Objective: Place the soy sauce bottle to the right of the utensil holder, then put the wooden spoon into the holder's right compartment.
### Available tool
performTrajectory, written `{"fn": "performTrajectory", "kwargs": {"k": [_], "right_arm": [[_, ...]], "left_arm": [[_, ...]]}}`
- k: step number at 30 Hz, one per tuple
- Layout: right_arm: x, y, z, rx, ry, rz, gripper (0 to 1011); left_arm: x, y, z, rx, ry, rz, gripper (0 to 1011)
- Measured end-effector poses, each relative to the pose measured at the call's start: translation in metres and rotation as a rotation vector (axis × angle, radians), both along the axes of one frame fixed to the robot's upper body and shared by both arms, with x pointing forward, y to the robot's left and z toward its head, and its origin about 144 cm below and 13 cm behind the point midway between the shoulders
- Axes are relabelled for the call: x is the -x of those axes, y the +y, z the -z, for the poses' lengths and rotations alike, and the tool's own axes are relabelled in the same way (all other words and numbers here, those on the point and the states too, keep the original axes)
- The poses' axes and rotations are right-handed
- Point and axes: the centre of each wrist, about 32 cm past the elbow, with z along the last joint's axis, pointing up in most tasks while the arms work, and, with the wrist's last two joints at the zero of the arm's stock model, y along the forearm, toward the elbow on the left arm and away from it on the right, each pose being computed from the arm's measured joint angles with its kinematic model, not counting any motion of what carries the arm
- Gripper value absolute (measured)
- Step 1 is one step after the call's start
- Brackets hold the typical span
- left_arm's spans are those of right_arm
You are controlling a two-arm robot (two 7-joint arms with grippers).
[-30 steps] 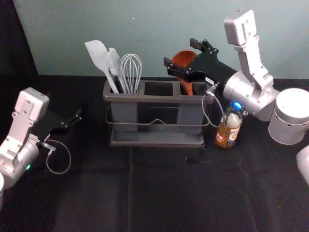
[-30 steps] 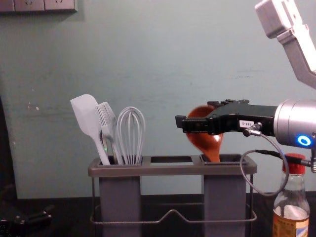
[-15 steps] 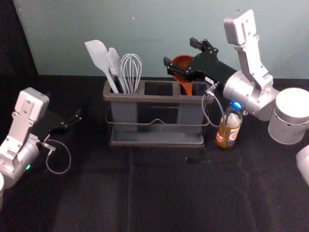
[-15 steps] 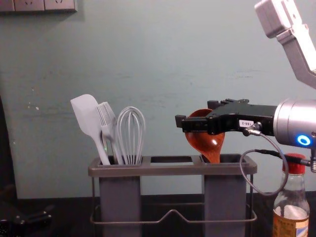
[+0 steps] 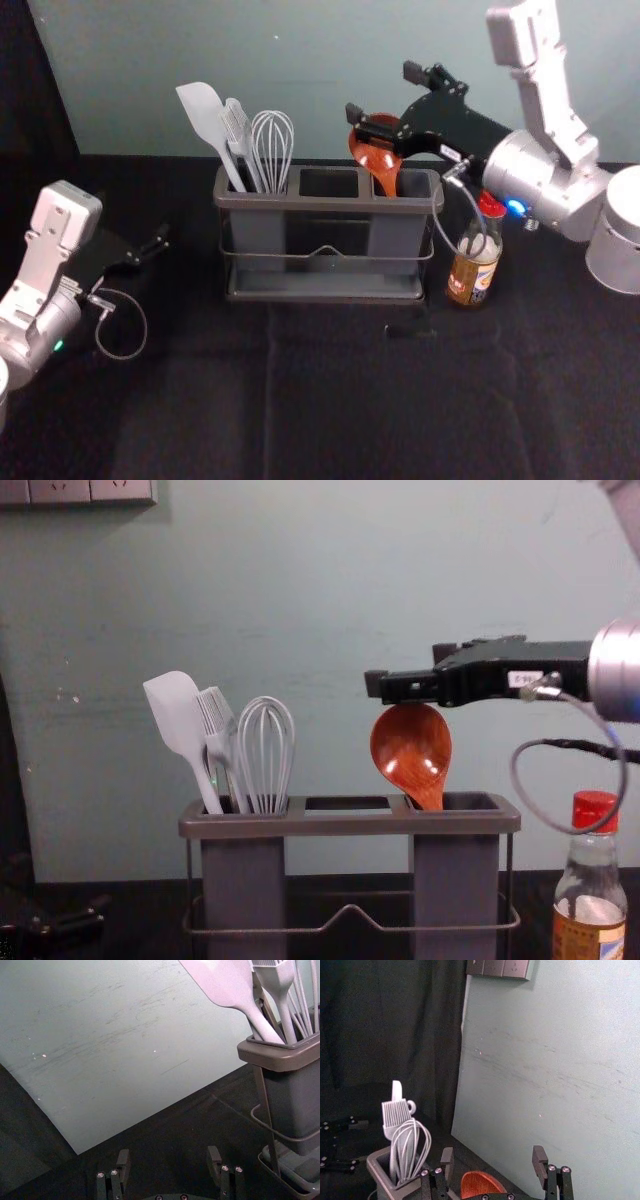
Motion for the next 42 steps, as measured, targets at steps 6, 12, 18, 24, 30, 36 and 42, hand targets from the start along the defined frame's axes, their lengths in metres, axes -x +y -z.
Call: {"fn": "performTrajectory", "kwargs": {"k": [6, 12, 18, 24, 30, 36, 42], "right_arm": [[0.023, -0.003, -0.013, 0.015, 0.081, 0.062, 1004], [0.047, -0.008, -0.011, 0.006, 0.147, 0.169, 1004], [0.078, -0.015, 0.003, -0.018, 0.158, 0.250, 1004], [0.108, -0.025, 0.023, -0.039, 0.086, 0.310, 1004], [0.127, -0.032, 0.052, -0.023, -0.009, 0.361, 1004], [0.135, -0.035, 0.081, 0.015, -0.046, 0.421, 1004], [0.141, -0.033, 0.106, 0.055, -0.059, 0.488, 1004]], "left_arm": [[0.000, 0.000, 0.000, 0.000, 0.000, 0.000, 1005], [0.000, 0.000, 0.000, 0.000, 0.000, 0.000, 1005], [0.000, 0.000, 0.000, 0.000, 0.000, 0.000, 1005], [0.000, 0.000, 0.000, 0.000, 0.000, 0.000, 1005], [0.000, 0.000, 0.000, 0.000, 0.000, 0.000, 1005], [0.000, 0.000, 0.000, 0.000, 0.000, 0.000, 1005], [0.000, 0.000, 0.000, 0.000, 0.000, 0.000, 1005]]}}
